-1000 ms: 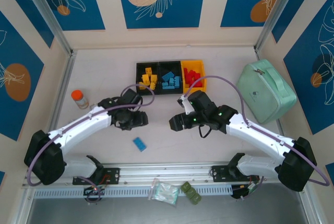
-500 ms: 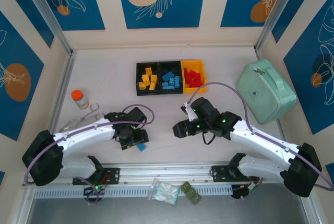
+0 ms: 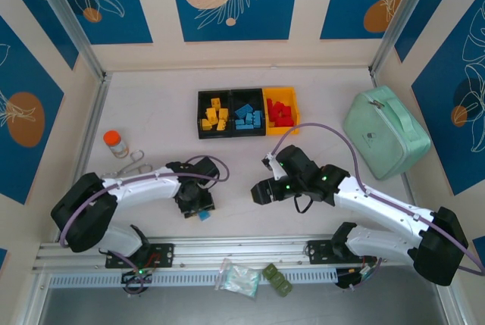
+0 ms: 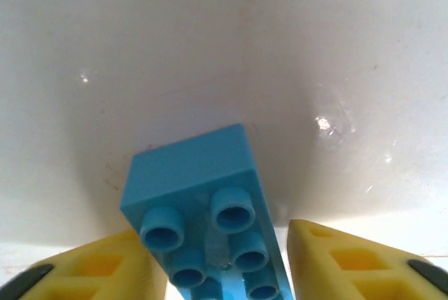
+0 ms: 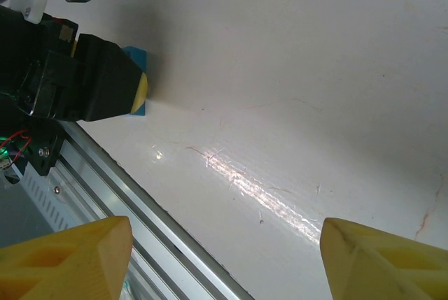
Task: Sort the legos into containers by color
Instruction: Pick up the lego from the middle-left of the table.
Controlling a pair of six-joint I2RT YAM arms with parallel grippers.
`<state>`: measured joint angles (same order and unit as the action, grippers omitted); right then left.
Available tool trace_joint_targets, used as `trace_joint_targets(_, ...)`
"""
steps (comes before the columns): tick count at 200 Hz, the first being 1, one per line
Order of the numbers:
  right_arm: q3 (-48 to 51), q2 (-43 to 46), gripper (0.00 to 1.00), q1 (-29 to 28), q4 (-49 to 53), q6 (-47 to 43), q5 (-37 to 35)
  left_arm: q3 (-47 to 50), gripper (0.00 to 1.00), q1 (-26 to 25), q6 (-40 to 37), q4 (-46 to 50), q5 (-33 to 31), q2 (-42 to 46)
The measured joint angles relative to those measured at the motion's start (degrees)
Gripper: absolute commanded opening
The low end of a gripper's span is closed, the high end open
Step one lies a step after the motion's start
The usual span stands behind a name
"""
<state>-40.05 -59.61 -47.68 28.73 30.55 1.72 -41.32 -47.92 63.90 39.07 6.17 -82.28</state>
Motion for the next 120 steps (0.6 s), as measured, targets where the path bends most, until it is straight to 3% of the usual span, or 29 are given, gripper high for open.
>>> trace_joint_targets(35,0.1,0.7,0.71,0.0,0.0,0.4,0.0,-1.3,0.19,0.0,-1.3,0.5,0.2,-1.0)
trace_joint_targets(120,0.7,3.5,0.71,0.7,0.1,1.3,-1.7,-11.0,0.15,0.7,-5.0,-1.2,-0.6,-5.8)
